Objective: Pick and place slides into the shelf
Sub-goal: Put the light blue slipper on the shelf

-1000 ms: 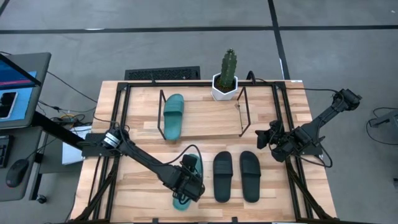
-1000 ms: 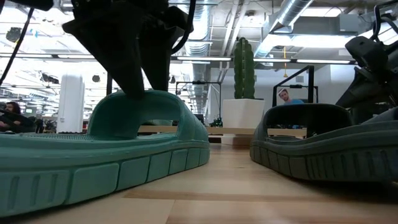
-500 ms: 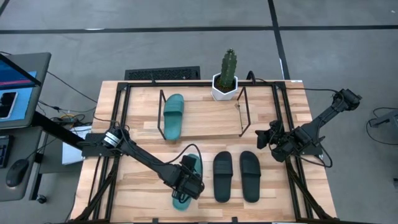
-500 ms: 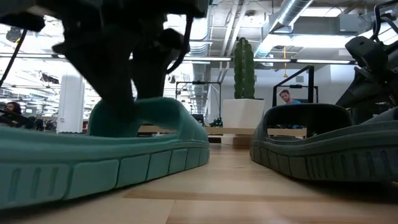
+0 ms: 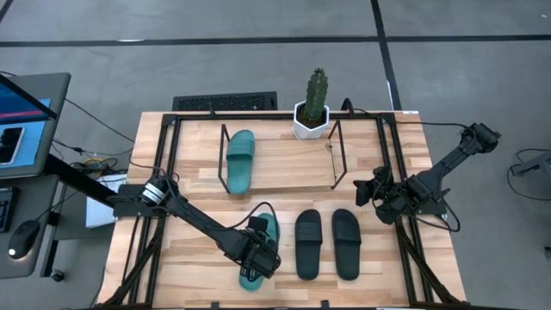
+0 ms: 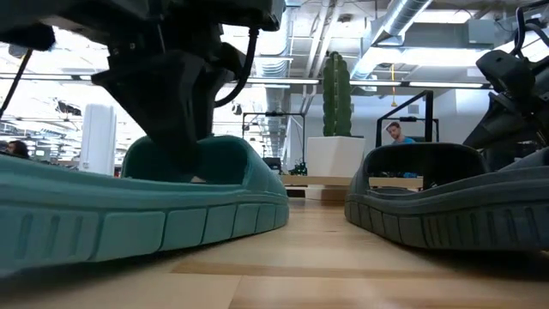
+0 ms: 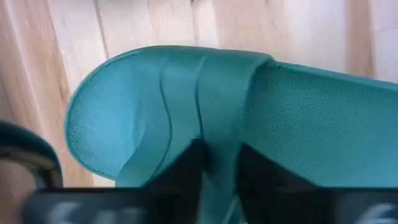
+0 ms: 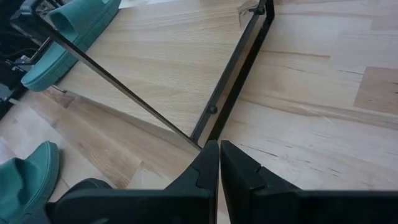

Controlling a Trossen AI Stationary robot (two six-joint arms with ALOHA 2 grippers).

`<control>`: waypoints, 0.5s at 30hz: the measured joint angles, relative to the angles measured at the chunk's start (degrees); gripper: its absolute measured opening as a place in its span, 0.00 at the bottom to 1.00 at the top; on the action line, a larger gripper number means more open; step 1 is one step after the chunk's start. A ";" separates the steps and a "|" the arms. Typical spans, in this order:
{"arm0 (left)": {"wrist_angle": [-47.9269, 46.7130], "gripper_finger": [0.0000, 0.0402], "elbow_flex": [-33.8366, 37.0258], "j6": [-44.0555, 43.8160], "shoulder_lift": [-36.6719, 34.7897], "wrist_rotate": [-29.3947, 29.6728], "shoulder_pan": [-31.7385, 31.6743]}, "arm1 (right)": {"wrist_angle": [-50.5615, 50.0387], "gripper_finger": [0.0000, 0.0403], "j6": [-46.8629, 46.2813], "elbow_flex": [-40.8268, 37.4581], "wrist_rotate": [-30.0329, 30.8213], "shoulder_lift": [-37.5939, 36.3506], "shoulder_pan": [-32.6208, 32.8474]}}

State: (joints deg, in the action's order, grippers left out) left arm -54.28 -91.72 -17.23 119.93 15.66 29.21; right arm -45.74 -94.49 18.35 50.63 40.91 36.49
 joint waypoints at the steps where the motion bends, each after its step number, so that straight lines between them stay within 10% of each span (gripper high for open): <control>1: -0.03 0.05 -0.01 -0.61 -0.01 0.09 0.20 | 0.01 0.02 -0.01 0.00 0.00 0.00 0.00; 15: -10.00 0.01 -9.77 -9.51 0.36 0.65 2.56 | -0.02 0.02 -0.01 0.00 0.00 0.00 0.00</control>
State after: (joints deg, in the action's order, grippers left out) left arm -64.28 -101.50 -26.74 120.29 16.31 31.77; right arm -45.76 -94.50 18.35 50.63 40.91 36.49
